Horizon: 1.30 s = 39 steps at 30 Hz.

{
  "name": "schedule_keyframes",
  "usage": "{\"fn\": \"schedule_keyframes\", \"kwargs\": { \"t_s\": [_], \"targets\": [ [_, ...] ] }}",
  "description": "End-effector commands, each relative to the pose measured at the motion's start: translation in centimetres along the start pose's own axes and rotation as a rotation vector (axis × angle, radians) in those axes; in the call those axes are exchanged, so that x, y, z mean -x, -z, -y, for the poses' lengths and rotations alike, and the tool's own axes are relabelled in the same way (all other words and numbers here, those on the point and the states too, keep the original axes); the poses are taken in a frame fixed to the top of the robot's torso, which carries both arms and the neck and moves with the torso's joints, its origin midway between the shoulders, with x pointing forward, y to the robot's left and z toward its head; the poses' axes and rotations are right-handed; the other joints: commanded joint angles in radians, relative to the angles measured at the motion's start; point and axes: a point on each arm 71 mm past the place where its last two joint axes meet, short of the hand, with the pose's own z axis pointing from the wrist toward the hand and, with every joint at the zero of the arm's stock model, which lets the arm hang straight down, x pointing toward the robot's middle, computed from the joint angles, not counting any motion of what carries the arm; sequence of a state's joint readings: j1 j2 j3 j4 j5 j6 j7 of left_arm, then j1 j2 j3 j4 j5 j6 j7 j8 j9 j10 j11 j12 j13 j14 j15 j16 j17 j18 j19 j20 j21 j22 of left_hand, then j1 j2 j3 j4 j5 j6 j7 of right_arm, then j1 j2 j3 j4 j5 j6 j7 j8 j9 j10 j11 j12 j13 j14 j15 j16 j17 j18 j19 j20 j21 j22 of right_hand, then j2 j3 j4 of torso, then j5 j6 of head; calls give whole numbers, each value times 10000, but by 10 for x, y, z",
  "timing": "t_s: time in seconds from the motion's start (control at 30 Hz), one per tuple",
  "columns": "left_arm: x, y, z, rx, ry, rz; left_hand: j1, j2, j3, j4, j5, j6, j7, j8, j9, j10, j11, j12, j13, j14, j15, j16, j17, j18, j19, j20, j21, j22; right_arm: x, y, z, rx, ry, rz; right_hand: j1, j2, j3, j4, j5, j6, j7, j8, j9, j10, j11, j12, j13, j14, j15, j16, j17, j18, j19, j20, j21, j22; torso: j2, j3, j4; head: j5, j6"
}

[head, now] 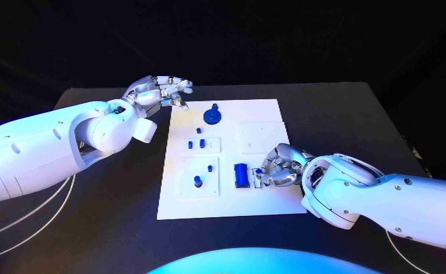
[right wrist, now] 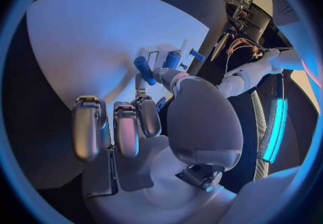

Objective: Assemble the parts on the task board

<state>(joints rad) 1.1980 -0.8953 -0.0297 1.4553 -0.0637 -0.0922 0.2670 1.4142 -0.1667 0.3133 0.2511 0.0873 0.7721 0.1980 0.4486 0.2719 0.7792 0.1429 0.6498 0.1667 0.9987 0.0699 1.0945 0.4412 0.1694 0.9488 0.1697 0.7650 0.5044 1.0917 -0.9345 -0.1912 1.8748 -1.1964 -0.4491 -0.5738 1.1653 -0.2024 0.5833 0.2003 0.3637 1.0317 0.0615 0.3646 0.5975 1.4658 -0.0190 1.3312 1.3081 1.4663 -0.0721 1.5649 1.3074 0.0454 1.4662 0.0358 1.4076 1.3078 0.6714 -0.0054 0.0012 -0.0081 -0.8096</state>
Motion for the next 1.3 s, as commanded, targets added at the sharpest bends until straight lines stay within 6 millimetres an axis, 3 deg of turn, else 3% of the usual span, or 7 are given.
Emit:
{"fn": "schedule_keyframes", "kwargs": {
  "t_s": [0.03, 0.27, 0.5, 0.9, 1.07, 1.17, 1.3],
  "targets": [
    [-3, -1, 1, -61, 23, -172, 65, -5, -43, 4, 13, -47, 61, 50, -13, -36, 3, 28, -11, -44, 40, 33, 8, 141, 41, 1, -67, -9, -2, -1, -2, -146, -214, 29, -144, 10, -1, 94, -59, 212, -100, 69, 465, 374, -36, 63, 1441, 1045, -98, 59, 2634, -168, 625, -80, 41, 2251, 4, 9, 0, 12, 10],
    [-3, -1, 1, -35, 31, -205, 91, 5, -51, 10, 12, -47, 63, 50, -16, -37, 5, 29, -14, -45, 40, 31, 7, 140, 46, 0, -71, -12, -5, -3, -5, -128, -109, -141, -407, 34, -16, 155, -174, 292, -120, 72, 461, 391, -52, 90, 1461, 1045, -110, 59, 2634, -171, 632, -88, 63, 2256, -3, 4, 2, 26, -5],
    [-3, -1, 1, -4, 39, -236, 92, 9, -56, 17, 11, -47, 65, 50, -17, -38, 6, 29, -15, -45, 40, 30, 6, 140, 47, 0, -73, -13, -9, -4, -3, -330, 243, -633, -873, 90, -73, 275, -835, 381, -133, 51, 444, 390, -61, 59, 1462, 1045, -119, 59, 2634, -159, 613, -99, -8, 2239, -6, 1, -6, 29, -15],
    [-3, -1, 0, 28, 47, -268, 92, 9, -56, 17, 11, -47, 65, 50, -17, -38, 6, 29, -15, -45, 40, 30, 6, 140, 47, 0, -73, -13, -11, -4, -7, -222, 303, -674, -1107, 94, -126, 343, -1112, 445, -144, 61, 444, 409, -66, 108, 1495, 1045, -122, 59, 2634, -160, 613, -100, -5, 2240, 1, 5, -2, 38, -30],
    [-3, -1, 0, 35, 45, -262, 97, 25, -69, 38, 10, -47, 69, 50, -21, -41, 9, 28, -19, -47, 43, 27, 5, 138, 50, 0, -79, -17, -9, -4, -7, -151, 324, -482, -1368, 35, -260, 439, -1794, 471, -143, 47, 433, 412, -64, 104, 1507, 1045, -121, 59, 2634, -159, 612, -99, -11, 2238, -1, 3, -1, 46, -20],
    [-3, -1, 0, 40, 44, -258, 97, 25, -69, 38, 10, -47, 69, 50, -21, -41, 9, 28, -19, -47, 43, 27, 5, 138, 50, 0, -79, -17, -9, -4, -8, -93, 329, -430, -1385, 26, -278, 443, -1892, 466, -139, 40, 429, 407, -62, 84, 1499, 1045, -120, 59, 2634, -155, 606, -99, -35, 2233, -1, 4, -2, 49, -16],
    [-3, -1, 0, 53, 42, -252, 97, 25, -69, 38, 10, -47, 69, 50, -21, -41, 9, 28, -19, -47, 43, 27, 5, 138, 50, 0, -79, -17, -9, -4, -9, 11, 349, -424, -1564, -97, -533, 573, -2433, 485, -125, 20, 412, 406, -47, 78, 1508, 1045, -106, 59, 2634, -154, 603, -88, -43, 2231, 2, 11, -1, 67, -15]
  ]
}}
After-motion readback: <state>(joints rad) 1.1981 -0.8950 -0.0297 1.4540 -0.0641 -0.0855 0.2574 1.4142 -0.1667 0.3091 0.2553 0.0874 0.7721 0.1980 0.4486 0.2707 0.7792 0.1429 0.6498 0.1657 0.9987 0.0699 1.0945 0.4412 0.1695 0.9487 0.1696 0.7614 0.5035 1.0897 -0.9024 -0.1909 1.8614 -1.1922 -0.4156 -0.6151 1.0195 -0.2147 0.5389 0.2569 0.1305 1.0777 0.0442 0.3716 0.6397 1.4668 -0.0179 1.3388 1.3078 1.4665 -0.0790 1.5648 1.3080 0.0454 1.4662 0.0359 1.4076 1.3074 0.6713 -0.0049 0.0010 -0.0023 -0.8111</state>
